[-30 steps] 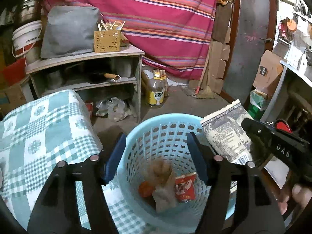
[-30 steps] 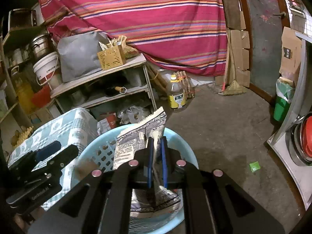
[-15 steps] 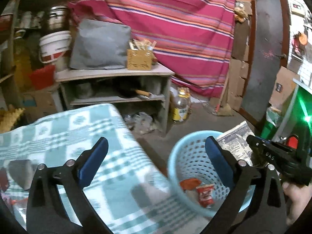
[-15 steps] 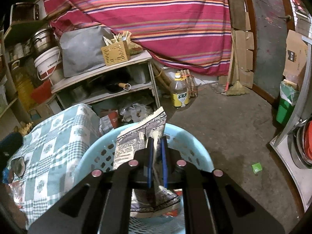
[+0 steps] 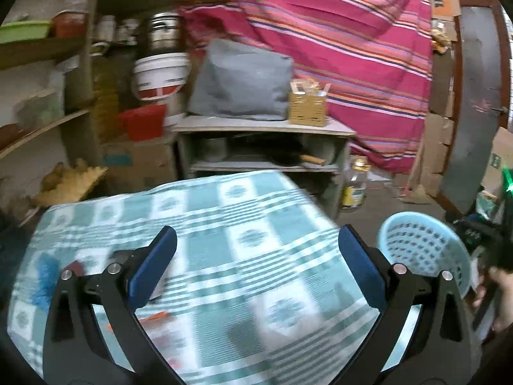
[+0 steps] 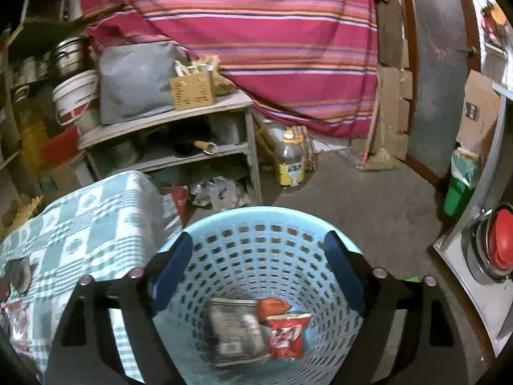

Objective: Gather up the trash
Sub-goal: 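Open the left tool to drop the brown paper while the right tool releases the newspaper bag, then grasp the pink wrapper with the left tool while the right tool grasps the clear orange-strip bag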

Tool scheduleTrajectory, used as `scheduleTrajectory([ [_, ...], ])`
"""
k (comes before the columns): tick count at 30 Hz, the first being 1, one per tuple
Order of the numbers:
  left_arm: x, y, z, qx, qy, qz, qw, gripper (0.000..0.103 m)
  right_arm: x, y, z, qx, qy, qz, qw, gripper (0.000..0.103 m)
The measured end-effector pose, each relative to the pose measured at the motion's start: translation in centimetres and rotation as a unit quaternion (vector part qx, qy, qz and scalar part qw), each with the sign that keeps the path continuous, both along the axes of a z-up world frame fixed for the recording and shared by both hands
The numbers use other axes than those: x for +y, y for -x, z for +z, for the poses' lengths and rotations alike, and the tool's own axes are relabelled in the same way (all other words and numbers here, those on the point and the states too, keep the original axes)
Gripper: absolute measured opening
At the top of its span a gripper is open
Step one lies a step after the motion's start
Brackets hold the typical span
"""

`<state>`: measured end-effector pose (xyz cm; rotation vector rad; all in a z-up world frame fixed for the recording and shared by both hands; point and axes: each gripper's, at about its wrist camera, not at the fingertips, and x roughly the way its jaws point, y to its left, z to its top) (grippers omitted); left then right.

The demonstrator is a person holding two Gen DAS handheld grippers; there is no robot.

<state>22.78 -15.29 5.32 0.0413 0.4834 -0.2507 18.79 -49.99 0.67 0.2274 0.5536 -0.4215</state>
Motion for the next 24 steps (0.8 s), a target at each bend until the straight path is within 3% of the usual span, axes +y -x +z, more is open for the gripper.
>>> scheduleTrajectory([
  [7, 8.2, 1.2, -2.2, 0.016, -0.021, 0.057, 0.998, 0.097, 5.8, 0.3, 0.1, 0.017, 0.0, 0.04, 0.999, 0.086],
  [12, 13.4, 1.6, -4.5, 0.039, -0.008, 0.094, 0.9948, 0.097, 9.5, -0.1, -0.2, 0.019, -0.026, 0.073, 0.997, 0.086],
  [16, 16.3, 2.0, -5.9, 0.049, -0.012, 0.115, 0.9921, 0.098, 13.8, -0.9, -0.8, 0.03, 0.01, 0.095, 0.995, 0.088],
  [18, 17.5, 2.5, -6.2, 0.044, -0.023, 0.125, 0.9909, 0.098, 15.4, -1.2, -1.1, 0.037, 0.025, 0.104, 0.994, 0.094],
  [24, 19.8, 3.2, -7.5, 0.055, -0.024, 0.129, 0.9898, 0.098, 19.1, -2.0, -1.7, 0.048, 0.043, 0.132, 0.989, 0.094],
])
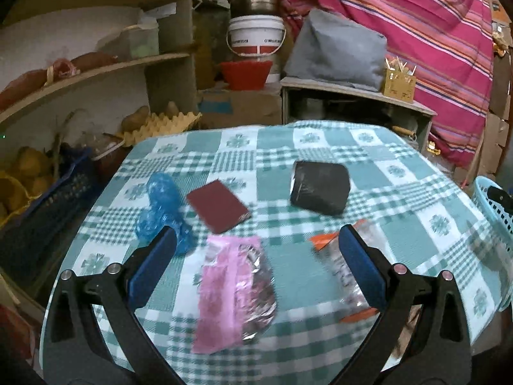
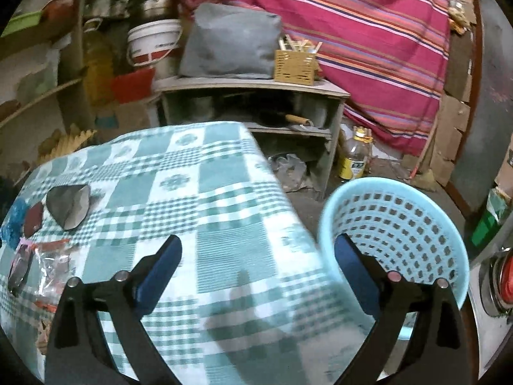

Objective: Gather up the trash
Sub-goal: 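Grasp the pink wrapper with the left tool while the right tool grasps the clear orange-strip bag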

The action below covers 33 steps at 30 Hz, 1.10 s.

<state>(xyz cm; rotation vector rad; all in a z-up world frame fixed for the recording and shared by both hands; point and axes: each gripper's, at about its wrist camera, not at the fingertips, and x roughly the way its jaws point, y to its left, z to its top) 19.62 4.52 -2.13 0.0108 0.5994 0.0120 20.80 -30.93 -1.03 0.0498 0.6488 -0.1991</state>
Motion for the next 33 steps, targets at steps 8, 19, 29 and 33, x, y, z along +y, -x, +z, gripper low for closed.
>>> scheduleTrajectory([
  [8, 1.8, -0.6, -2.9, 0.056, 0.016, -0.003, 0.9983, 0.098, 4.0, -0.5, -0.5, 0.006, 0.005, 0.034, 0.999, 0.097],
  [19, 2.4, -2.2, -5.7, 0.137, 0.028, -0.008, 0.9902, 0.098, 7.2, -1.4, -1.4, 0.02, 0.009, 0.063, 0.998, 0.097],
  [29, 2.3, -3.2, -6.5, 0.165, 0.029, -0.006, 0.9859, 0.092, 9.2, -1.9, -1.7, 0.023, 0.013, 0.078, 0.997, 0.097],
  [33, 1.6, -3.1, -6.2, 0.148, 0.005, -0.024, 0.9887, 0.061, 9.9, -1.9, -1.6, 0.022, 0.011, 0.086, 0.996, 0.097],
])
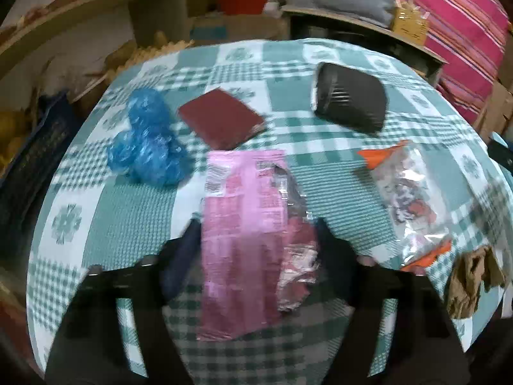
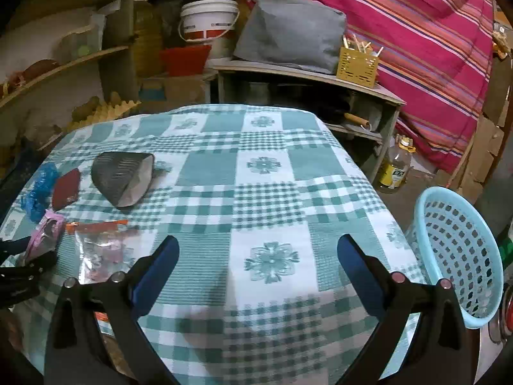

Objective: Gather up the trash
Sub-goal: 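Grasp the pink wrapper with the left tool while the right tool grasps the clear orange-strip bag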

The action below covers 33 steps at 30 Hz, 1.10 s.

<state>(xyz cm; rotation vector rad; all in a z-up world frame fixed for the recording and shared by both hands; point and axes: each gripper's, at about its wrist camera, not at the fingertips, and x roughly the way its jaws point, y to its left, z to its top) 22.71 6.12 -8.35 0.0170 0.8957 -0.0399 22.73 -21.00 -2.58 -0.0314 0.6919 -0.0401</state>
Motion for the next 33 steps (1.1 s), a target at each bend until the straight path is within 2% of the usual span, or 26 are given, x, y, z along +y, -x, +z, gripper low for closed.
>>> scheduleTrajectory([
  [1, 0.0, 0.0, 0.1, -0.002, 0.0, 0.0, 1.0, 0.058, 0.3, 0.0, 0.2, -0.002, 0.001, 0.003, 1.0, 0.097],
  [3, 0.2, 0.0, 0.2, -0.007, 0.0, 0.0, 1.0, 0.045, 1.1, 0.2, 0.6, -0.008, -0.001, 0.013, 1.0, 0.097],
  [5, 0.5, -0.1, 0.3, -0.007, 0.006, -0.001, 1.0, 0.039, 2.0, 0.5, 1.0, -0.013, -0.006, 0.027, 1.0, 0.097],
  [9, 1.3, -0.2, 0.5, -0.01, 0.018, 0.006, 0.9998, 0.034, 4.6, 0.8, 1.4, -0.016, -0.014, 0.058, 0.998, 0.097],
  [14, 2.2, 0.9, 1.4, -0.033, 0.019, 0.007, 0.9992, 0.033, 8.3, 0.8, 0.6, 0.007, -0.011, 0.096, 0.995, 0.097],
  [18, 3.3, 1.7, 2.2, -0.054, 0.015, 0.02, 0.9983, 0.033, 10.9, 0.4, -0.9, 0.031, 0.019, 0.115, 0.993, 0.097],
  [28, 6.2, 2.2, 2.6, -0.072, 0.009, 0.052, 0.996, 0.033, 12.0, -1.2, -3.3, 0.077, 0.041, 0.105, 0.991, 0.095],
  [29, 6.3, 2.3, 2.8, -0.075, 0.006, 0.054, 0.9957, 0.033, 12.0, -1.3, -3.4, 0.079, 0.042, 0.106, 0.99, 0.091],
  [30, 6.4, 2.4, 2.8, -0.077, 0.005, 0.055, 0.9955, 0.033, 12.1, -1.4, -3.6, 0.081, 0.042, 0.109, 0.99, 0.081],
  [33, 6.7, 2.4, 2.9, -0.08, 0.006, 0.057, 0.9951, 0.033, 12.5, -1.9, -4.0, 0.096, 0.025, 0.129, 0.987, 0.06],
])
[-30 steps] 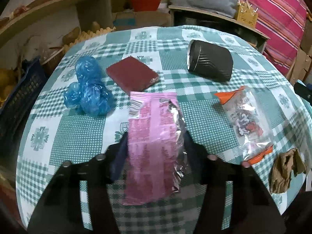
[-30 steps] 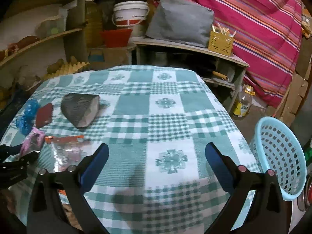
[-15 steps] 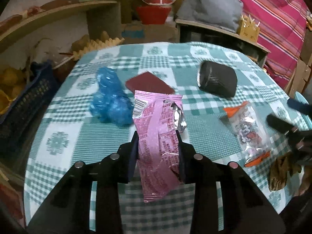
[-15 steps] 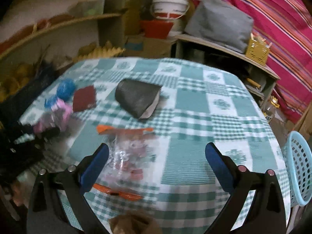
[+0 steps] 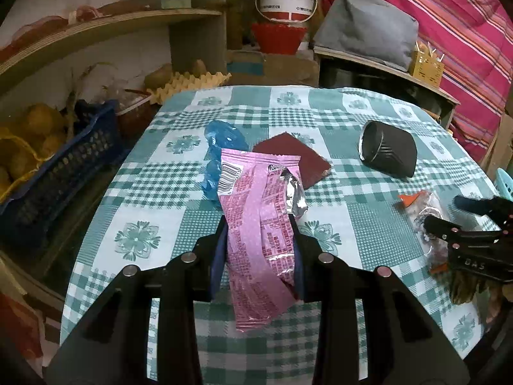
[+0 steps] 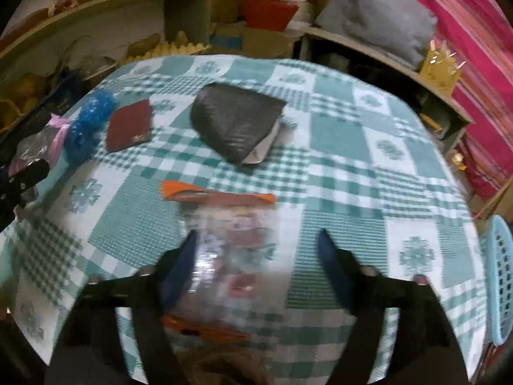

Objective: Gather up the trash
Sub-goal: 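Grasp the pink wrapper with the left tool while the right tool grasps the clear orange-strip bag, then carry both items over the blue basket and open both tools to drop them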

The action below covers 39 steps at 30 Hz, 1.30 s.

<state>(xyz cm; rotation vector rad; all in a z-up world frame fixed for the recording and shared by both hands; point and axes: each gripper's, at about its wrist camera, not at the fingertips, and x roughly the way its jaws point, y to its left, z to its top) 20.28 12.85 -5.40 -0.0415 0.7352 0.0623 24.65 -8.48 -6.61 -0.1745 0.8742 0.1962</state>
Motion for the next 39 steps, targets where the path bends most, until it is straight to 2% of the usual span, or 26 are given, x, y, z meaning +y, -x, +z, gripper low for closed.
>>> scheduleTrajectory([
  [1, 0.1, -0.1, 0.0, 0.0, 0.0, 0.002, 1.0, 0.033, 0.1, -0.1, 0.0, 0.002, -0.004, 0.004, 1.0, 0.055],
  [3, 0.2, -0.1, 0.1, -0.001, 0.001, 0.004, 1.0, 0.033, 0.4, -0.1, 0.0, 0.002, -0.006, 0.012, 1.0, 0.039],
  [8, 0.2, -0.3, 0.6, -0.006, 0.006, 0.008, 0.9999, 0.033, 0.1, -0.2, 0.6, -0.009, -0.008, 0.014, 1.0, 0.027],
  [22, -3.5, -1.1, 2.6, -0.033, 0.004, -0.006, 0.9994, 0.033, -6.9, 0.2, 6.3, -0.084, -0.088, -0.037, 0.992, 0.026],
  [31, -8.6, -2.3, 3.7, -0.05, 0.004, -0.04, 0.998, 0.033, -13.4, 1.2, 8.1, -0.112, -0.087, -0.085, 0.986, 0.026],
  [39, -15.3, -3.3, 5.1, -0.061, -0.004, -0.081, 0.9948, 0.033, -21.8, 3.0, 9.5, -0.129, -0.09, -0.134, 0.978, 0.026],
])
